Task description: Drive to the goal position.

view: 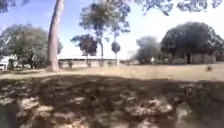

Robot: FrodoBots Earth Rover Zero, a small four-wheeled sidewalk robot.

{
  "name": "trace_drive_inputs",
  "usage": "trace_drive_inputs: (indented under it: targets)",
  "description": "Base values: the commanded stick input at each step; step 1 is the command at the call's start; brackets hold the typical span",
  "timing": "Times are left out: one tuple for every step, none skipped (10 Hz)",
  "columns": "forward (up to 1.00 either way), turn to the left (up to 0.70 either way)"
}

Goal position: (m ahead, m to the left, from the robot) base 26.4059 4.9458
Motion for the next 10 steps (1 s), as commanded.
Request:
trace_drive_inputs:
  targets:
    - [0.7,0.0]
    - [0.7,0.0]
    - [0.7,-0.06]
    - [0.7,-0.31]
    - [0.7,-0.35]
    - [0.7,-0.35]
    - [0.7,-0.35]
    - [0.7,-0.35]
    - [0.7,-0.29]
    - [0.7,0.0]
